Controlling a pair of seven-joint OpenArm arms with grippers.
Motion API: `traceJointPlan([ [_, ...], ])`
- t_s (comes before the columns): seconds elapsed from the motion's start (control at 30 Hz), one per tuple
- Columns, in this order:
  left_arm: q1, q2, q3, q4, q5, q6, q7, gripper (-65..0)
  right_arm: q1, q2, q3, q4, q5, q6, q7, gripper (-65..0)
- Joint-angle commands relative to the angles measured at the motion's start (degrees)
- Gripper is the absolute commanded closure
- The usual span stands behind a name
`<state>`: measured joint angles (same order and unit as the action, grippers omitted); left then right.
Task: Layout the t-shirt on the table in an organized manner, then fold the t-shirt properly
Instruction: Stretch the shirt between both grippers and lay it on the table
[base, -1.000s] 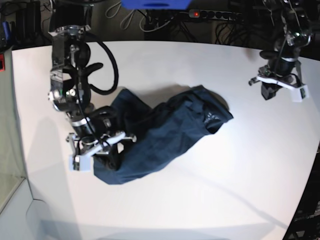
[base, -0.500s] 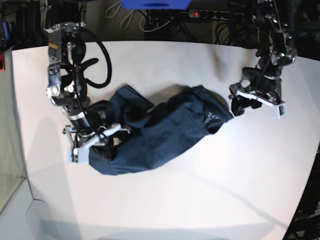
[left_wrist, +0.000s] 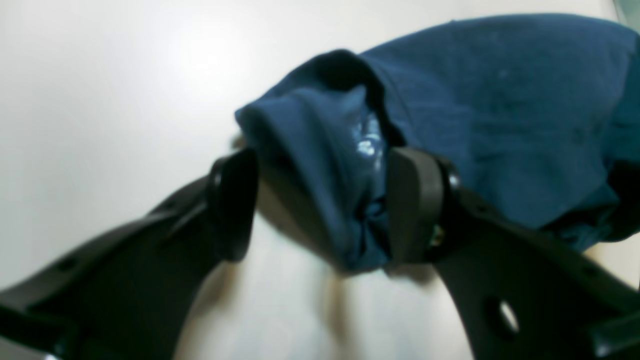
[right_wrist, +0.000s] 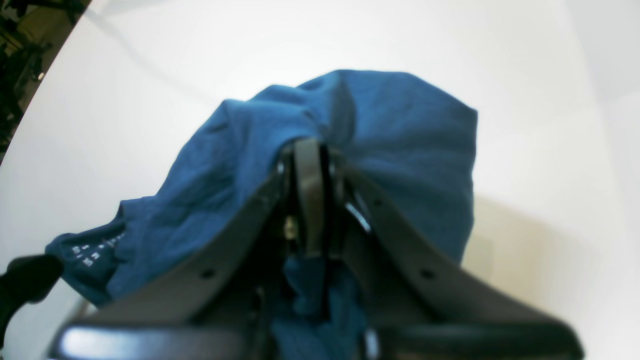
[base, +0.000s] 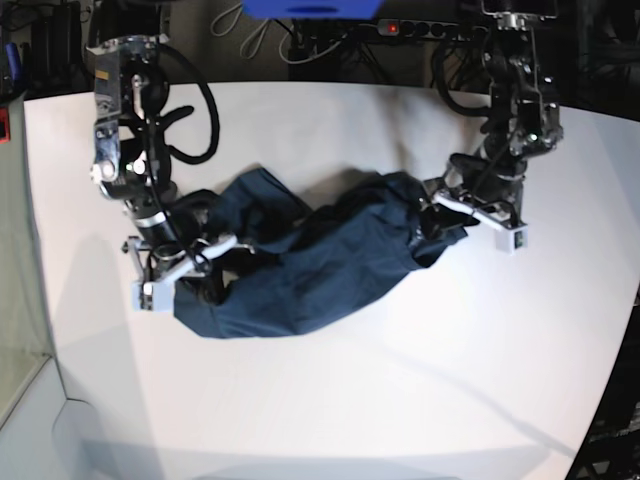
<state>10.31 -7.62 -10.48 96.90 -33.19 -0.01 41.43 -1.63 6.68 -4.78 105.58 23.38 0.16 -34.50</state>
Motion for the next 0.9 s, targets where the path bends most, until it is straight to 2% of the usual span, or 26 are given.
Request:
traceJointPlan([
  [0.0,-1.0,-0.2,0.3,-0.3,-0.6,-0.3,-0.9,-38.9,0.9,0.2,0.2,1.0,0.6,0.1,1.7,0.0],
  [0.13,-3.1,1.4,0.1,-6.7,-0.7,-0.3,-0.9,-38.0,0.6,0.2,0.2,1.0,0.6,0.1,0.4,0.0],
  [0.17,-3.7,1.8,0.1,-8.4,-0.7,-0.3,-0.9,-34.5,0.6,0.2,0.2,1.0,0.6,0.1,0.3,0.0],
  [0.2,-4.1,1.8,0.2,-9.4,-0.7,-0.3,-0.9,-27.6,0.7,0.2,0.2,1.0,0.6,0.1,0.3,0.0],
  [0.27,-4.2,1.9,0.0,-8.6,-0.7,-0.3,-0.8,-4.7,0.9,1.0,0.2,1.1,0.6,0.1,0.3,0.0],
  [0.3,-4.1,1.6,-0.1,-7.0,-0.7,0.0,-0.6,0.0,1.1,2.1,1.0,1.2,0.6,0.1,0.3,0.0],
  [0.33,-4.0,1.0,-0.6,-5.3,-0.7,0.1,-0.5,0.0,1.1,2.9,1.9,1.2,0.6,0.1,0.3,0.0],
  [0.37,-3.9,0.3,-1.9,-3.8,-0.7,0.1,-0.5,-3.9,1.1,3.5,2.7,1.4,0.7,0.1,0.3,0.0],
  [0.4,-3.8,-0.3,-3.7,-2.8,-0.7,0.0,-0.5,-4.2,1.6,4.0,3.8,1.6,0.9,0.1,0.3,0.0],
  [0.47,-4.3,-0.9,-7.6,-1.9,-0.7,-0.1,-0.4,0.0,2.5,5.6,5.2,1.7,1.0,0.1,0.3,0.0],
  [0.57,-6.7,-2.5,-11.8,-1.7,-0.7,-0.2,-0.4,-0.4,3.3,8.2,6.0,3.3,1.0,0.1,0.3,0.0],
  [0.77,-9.9,-5.8,-11.7,-0.6,-0.7,-0.2,-0.3,-0.3,3.2,8.8,3.9,6.8,1.0,0.1,0.2,0.0],
  [0.87,-11.8,-6.4,-12.0,0.6,-0.7,-0.2,1.4,-0.3,2.9,11.7,1.6,8.0,0.9,0.2,0.2,0.0],
])
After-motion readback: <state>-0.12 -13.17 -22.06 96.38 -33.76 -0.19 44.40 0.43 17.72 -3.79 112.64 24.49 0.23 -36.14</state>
